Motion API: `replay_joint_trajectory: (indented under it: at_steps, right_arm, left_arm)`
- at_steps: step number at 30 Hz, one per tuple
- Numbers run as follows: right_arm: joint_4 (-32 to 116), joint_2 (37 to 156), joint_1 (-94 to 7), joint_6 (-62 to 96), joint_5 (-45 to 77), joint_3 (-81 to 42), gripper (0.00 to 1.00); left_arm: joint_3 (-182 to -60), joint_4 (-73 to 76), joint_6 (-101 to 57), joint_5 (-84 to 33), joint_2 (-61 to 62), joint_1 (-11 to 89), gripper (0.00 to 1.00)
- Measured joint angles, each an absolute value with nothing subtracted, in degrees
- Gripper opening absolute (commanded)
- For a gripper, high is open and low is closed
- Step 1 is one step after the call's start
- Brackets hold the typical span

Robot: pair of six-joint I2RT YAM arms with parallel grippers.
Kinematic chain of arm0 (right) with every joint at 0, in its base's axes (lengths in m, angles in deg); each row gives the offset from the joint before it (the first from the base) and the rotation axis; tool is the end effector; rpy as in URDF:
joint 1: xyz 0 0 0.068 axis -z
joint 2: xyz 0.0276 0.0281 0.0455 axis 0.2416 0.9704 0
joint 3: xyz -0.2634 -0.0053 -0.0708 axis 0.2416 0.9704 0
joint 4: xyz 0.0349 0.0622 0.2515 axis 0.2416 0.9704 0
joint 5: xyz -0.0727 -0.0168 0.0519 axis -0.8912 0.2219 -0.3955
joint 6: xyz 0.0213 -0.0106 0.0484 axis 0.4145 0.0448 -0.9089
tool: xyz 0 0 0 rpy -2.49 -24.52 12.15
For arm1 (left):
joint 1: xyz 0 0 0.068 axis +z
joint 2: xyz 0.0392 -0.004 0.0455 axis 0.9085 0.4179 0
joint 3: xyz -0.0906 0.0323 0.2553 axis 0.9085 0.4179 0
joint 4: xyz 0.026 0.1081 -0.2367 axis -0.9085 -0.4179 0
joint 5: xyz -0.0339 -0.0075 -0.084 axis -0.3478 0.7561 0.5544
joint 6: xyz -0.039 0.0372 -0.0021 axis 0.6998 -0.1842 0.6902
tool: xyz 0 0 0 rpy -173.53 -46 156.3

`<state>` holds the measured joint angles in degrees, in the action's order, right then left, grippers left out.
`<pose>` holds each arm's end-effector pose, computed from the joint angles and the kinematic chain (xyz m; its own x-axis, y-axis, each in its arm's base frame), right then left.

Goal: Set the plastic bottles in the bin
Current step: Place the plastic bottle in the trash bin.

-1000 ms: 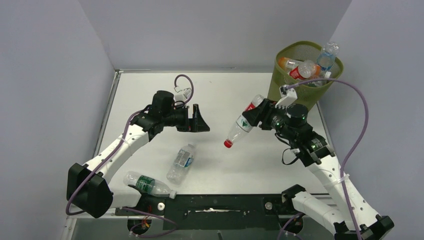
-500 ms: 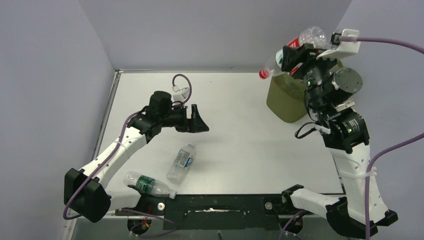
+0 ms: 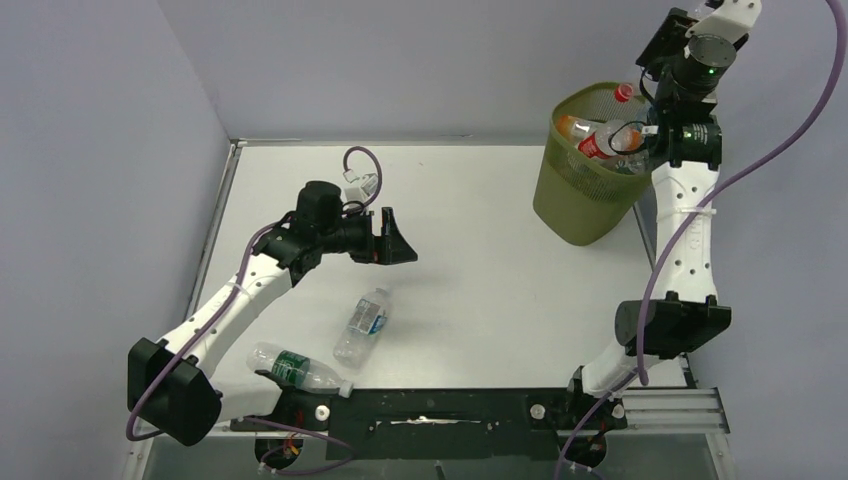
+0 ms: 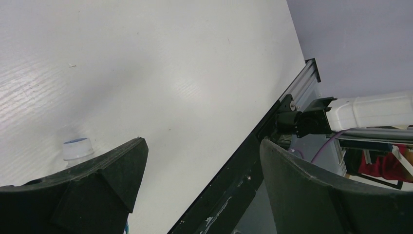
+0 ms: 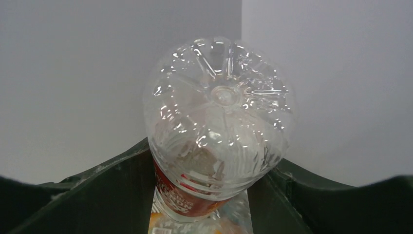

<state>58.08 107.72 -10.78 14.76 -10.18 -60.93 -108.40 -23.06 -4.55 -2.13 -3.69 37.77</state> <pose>0.3316 -0.0298 0.5516 0.2024 0.1394 -0.9693 0.3375 0.9193 0.2026 0.2346 -0.1435 0.3127 -0.8196 -0.0407 -0.5715 0.4324 0.6106 -0.6635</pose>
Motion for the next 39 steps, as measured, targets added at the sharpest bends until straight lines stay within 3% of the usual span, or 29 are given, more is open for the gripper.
replay_joint_trajectory:
  at_steps: [5,17,35,39]
  right_arm:
    - [57.8,114.7,-4.6,11.2,-5.0,-63.3,0.55]
    - [55.0,117.4,-4.4,9.9,4.9,-57.0,0.58]
    - [54.5,121.6,-10.0,15.7,4.4,-55.3,0.62]
    - [54.5,121.6,-9.9,15.7,4.4,-55.2,0.71]
  left_arm:
    - [-108.4,-23.1,-4.8,-2.1,-3.7,38.2,0.86]
    - [-108.4,-23.1,-6.6,-0.7,-3.4,39.5,0.86]
    - [-108.4,-23.1,-7.3,0.5,-3.1,40.1,0.86]
    - [-108.4,-23.1,-7.3,0.5,-3.1,40.3,0.86]
